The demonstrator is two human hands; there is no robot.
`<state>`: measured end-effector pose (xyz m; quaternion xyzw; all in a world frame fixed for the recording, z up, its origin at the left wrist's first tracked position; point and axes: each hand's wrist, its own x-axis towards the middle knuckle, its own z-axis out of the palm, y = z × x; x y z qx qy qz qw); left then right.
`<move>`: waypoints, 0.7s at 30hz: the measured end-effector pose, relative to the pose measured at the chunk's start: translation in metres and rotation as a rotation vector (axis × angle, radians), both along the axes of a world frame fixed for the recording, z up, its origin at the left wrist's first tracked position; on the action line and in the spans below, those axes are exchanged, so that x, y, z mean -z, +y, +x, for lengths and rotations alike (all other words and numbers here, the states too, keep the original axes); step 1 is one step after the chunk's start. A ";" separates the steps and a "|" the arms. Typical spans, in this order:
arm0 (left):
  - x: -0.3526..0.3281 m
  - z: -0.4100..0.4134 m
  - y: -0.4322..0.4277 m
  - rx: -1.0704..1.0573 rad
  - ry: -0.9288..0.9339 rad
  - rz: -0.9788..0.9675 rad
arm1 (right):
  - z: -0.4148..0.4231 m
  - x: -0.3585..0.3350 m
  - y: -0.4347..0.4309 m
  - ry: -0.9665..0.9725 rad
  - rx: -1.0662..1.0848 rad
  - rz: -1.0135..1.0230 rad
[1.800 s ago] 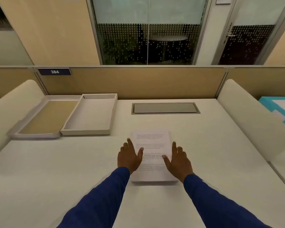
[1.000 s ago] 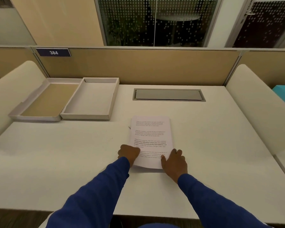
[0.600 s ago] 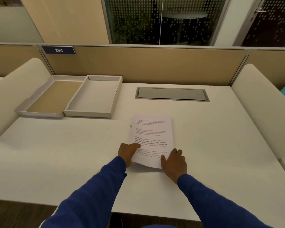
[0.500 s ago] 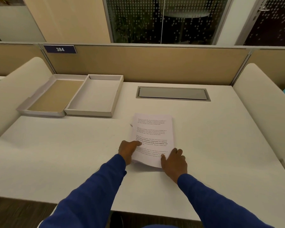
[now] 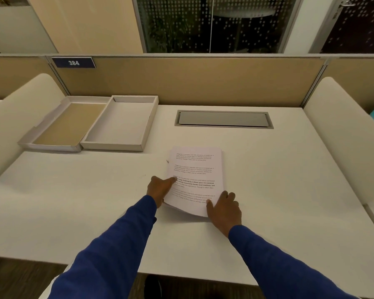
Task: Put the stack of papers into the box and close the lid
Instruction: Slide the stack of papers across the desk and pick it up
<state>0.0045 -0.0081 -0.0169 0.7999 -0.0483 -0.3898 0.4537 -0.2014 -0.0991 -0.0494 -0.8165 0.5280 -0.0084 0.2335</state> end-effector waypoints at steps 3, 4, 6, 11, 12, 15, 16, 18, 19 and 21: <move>-0.009 0.008 -0.007 0.050 0.176 -0.039 | 0.000 -0.002 0.000 -0.004 0.009 0.014; -0.013 0.010 -0.010 0.076 0.242 -0.045 | 0.000 -0.002 -0.001 -0.001 0.013 0.019; -0.020 0.013 -0.014 0.142 0.299 -0.039 | -0.001 -0.003 -0.002 0.005 0.015 0.034; -0.025 0.015 -0.020 0.308 0.238 -0.076 | -0.001 -0.008 -0.010 0.029 0.042 0.112; -0.026 0.015 -0.018 0.327 0.249 -0.127 | 0.000 -0.010 -0.016 0.028 0.060 0.148; -0.035 0.014 -0.009 0.335 0.283 -0.274 | -0.002 -0.022 -0.035 -0.078 0.143 0.317; -0.038 0.013 -0.005 0.326 0.295 -0.309 | -0.003 -0.026 -0.041 -0.159 0.184 0.389; -0.041 0.010 0.006 0.315 0.344 -0.389 | -0.005 -0.033 -0.051 -0.418 0.297 0.644; -0.041 0.009 0.012 0.311 0.372 -0.420 | -0.006 -0.036 -0.055 -0.571 0.348 0.827; -0.039 0.008 0.026 0.316 0.421 -0.452 | -0.009 -0.041 -0.062 -0.796 0.392 1.078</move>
